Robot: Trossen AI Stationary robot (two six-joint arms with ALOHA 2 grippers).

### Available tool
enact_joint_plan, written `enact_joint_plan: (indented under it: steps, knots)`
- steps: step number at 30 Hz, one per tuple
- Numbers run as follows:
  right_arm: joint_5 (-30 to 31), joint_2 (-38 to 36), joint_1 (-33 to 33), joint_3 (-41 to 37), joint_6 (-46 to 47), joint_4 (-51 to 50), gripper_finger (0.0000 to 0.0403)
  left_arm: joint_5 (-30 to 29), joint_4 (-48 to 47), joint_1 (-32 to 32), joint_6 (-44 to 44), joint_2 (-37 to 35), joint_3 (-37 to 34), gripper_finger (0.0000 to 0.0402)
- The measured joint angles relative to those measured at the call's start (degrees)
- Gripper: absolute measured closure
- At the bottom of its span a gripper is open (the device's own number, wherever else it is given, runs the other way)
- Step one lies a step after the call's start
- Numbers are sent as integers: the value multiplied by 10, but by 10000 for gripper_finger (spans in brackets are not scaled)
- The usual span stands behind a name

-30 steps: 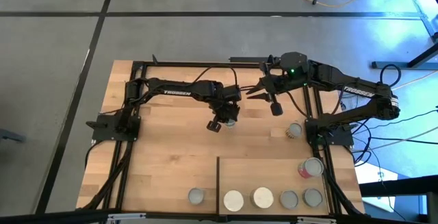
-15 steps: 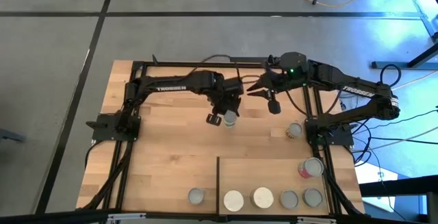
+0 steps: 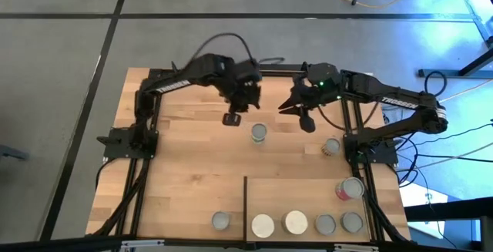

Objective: Pick and place cans onto a shelf
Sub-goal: Put the canned mixed vegetables on the shelf

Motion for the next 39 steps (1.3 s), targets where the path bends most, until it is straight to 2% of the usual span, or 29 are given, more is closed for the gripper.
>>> enact_joint_plan:
  steps: [2, 10, 15, 23, 31, 39]
  knots:
    - [3, 16, 4, 1, 32, 14, 334, -3, -3, 2, -11, -12, 16, 362]
    - [21, 111, 10, 4, 126, 25, 334, -27, -5, 10, -52, -100, 2, 362]
    - [49, 186, 10, 41, 176, 16, 334, -32, -9, 10, -60, -133, 1, 362]
    - [62, 290, 10, 94, 233, -30, 334, -33, -14, 10, -60, -140, 1, 362]
    - [139, 347, 13, 123, 246, -96, 334, -33, -17, 10, -56, -140, 1, 362]
    - [107, 364, 13, 123, 244, -99, 334, -29, -18, 10, -58, -140, 1, 363]
